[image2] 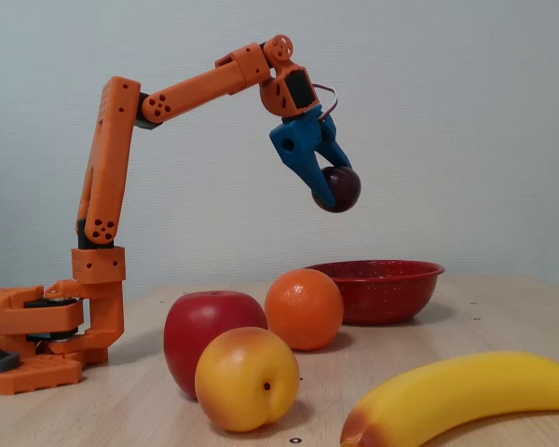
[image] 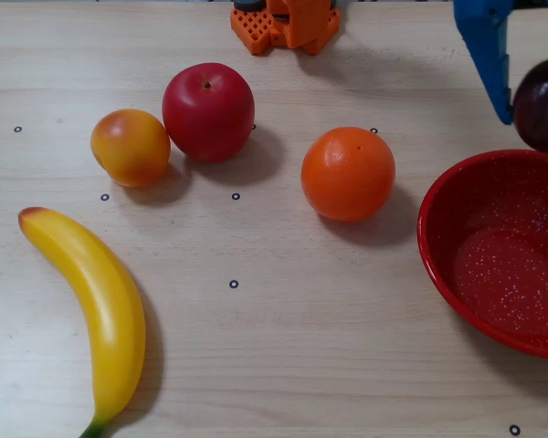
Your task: Put plum in the red bowl.
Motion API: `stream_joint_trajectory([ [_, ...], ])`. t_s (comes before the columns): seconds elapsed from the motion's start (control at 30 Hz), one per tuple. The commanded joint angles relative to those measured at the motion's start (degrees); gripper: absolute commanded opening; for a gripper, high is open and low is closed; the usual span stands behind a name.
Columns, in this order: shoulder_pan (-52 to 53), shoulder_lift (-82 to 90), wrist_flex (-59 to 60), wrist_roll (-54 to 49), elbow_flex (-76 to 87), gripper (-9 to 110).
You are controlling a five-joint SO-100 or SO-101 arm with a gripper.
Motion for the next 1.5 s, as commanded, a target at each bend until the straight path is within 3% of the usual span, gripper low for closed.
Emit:
stream_joint_trajectory([
  [0.0, -1.4, 0.4, -3.3, 1.1, -6.6, 0],
  [0.6, -2.3, -15.7, -6.7, -0.4, -8.4, 0],
  [1.17, -2.6, -19.1, -7.0, -5.4, -8.7, 0],
  [1.3, -2.4, -19.3, -5.5, -5.6, -8.7, 34],
  [1.47, -1.7, -18.9, -5.1, -6.2, -8.7, 41],
])
